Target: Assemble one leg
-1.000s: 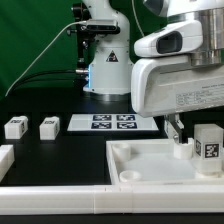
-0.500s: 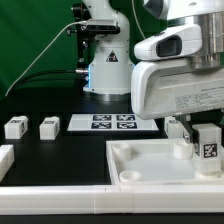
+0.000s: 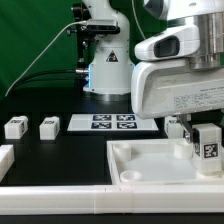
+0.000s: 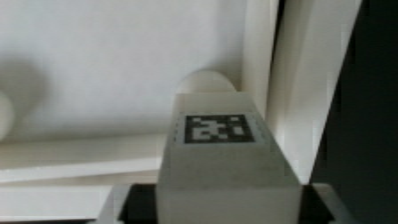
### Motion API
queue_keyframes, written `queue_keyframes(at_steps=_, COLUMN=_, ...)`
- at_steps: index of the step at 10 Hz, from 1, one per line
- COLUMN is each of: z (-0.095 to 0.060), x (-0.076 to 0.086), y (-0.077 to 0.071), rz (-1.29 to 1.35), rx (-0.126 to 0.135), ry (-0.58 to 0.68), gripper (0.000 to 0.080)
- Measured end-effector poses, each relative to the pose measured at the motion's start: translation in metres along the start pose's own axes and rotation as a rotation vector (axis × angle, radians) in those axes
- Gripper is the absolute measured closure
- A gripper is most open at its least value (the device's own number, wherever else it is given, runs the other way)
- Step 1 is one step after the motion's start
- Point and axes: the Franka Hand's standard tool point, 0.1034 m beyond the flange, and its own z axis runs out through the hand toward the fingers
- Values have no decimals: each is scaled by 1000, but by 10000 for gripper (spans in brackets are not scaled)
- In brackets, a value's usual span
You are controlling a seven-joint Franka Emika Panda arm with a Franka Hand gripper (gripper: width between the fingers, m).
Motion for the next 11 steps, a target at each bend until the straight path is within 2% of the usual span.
queue_keyframes(at_steps=5, z=0, x=0, y=-3, rz=525, rx=22, ry=6, gripper=508)
queue_keyframes(at_steps=9, z=2, x=-2, y=-4, rz=1059, rx=23, ry=-2, gripper=506)
queue_keyframes(at_steps=11, z=2, x=-2, y=-6, rz=1171, rx=22, ry=-3, gripper=495)
